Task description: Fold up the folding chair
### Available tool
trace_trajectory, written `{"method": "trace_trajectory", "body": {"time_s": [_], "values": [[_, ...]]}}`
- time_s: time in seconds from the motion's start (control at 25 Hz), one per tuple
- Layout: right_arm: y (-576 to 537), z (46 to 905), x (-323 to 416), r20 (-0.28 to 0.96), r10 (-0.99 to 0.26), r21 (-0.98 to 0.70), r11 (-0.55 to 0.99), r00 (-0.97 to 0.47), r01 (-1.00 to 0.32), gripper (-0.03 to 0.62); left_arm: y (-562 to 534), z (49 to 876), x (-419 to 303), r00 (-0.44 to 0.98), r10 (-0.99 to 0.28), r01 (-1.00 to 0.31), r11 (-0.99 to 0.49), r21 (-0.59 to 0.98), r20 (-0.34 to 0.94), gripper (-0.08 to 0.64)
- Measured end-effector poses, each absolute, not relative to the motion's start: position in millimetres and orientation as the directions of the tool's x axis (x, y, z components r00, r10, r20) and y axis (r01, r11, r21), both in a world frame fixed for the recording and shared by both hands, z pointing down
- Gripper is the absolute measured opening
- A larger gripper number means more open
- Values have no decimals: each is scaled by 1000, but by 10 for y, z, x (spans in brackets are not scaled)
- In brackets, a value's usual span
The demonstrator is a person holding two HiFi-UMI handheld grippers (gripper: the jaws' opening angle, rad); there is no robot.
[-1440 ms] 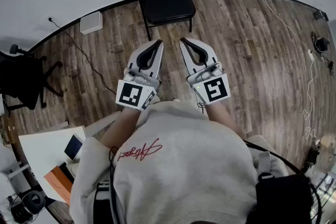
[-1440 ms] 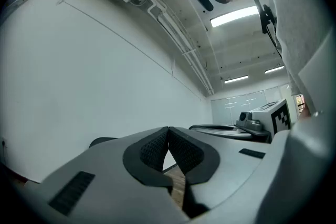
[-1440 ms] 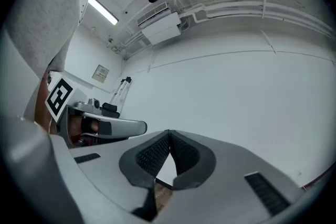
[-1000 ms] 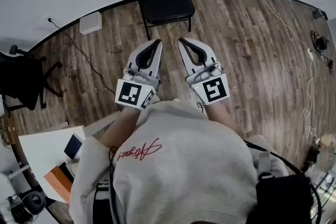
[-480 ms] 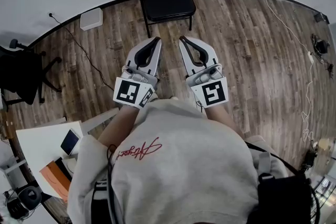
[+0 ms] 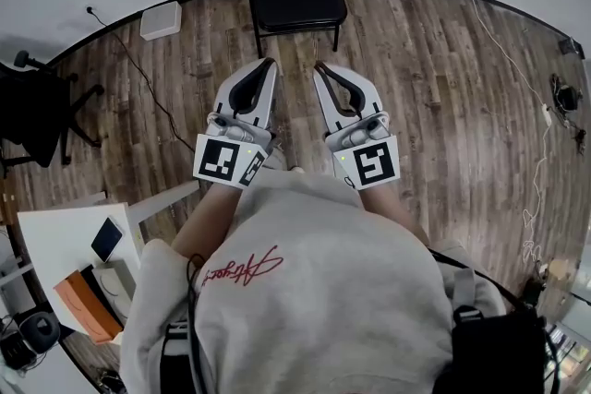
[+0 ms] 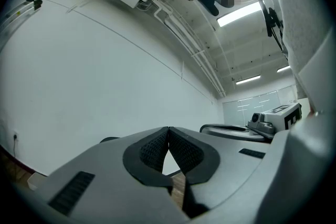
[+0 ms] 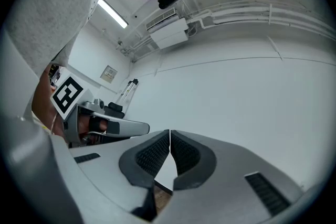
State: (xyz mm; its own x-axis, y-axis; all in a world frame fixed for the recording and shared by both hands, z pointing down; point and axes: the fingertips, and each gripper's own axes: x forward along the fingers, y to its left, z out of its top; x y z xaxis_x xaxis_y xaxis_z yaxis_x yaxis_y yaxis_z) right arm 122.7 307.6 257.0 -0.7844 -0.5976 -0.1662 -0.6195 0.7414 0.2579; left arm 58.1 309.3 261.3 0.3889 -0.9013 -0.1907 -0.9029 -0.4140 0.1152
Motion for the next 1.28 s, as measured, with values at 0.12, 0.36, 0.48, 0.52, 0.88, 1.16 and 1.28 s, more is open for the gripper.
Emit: {"method": "trace_trajectory", "body": {"time_s": [0.12, 0.36, 0.48, 0.52, 0.88, 1.16, 1.28], "values": [[2961, 2614, 1213, -157, -594, 249, 750, -789, -613, 18, 2999, 2667, 499, 370, -912, -910, -394, 128, -177, 17], [2401, 2747, 956, -141, -597, 237, 754, -790, -613, 18, 2464, 2793, 209, 360, -917, -915, -383, 125, -174, 17], [1920, 2780, 758, -144, -603, 231, 751, -785, -619, 18, 1977, 2835, 58, 376, -910, -908, -399, 129, -173, 17], [1752, 2787, 679, -143, -605, 239, 747, -783, -621, 18, 1802, 2839, -3, 381, -908, -905, -404, 132, -173, 17], [386, 2864, -139, -103, -630, 243, 734, -769, -634, 18, 387, 2804, -662, 436, -889, -888, -451, 95, -141, 17], [-201, 3082, -273, -45, -671, 186, 722, -740, -666, 18, -261, 3001, -831, 458, -885, -877, -465, 123, -79, 18], [-370, 3216, -256, -19, -683, 156, 720, -731, -677, 18, -472, 3148, -861, 460, -887, -878, -460, 135, -33, 18]]}}
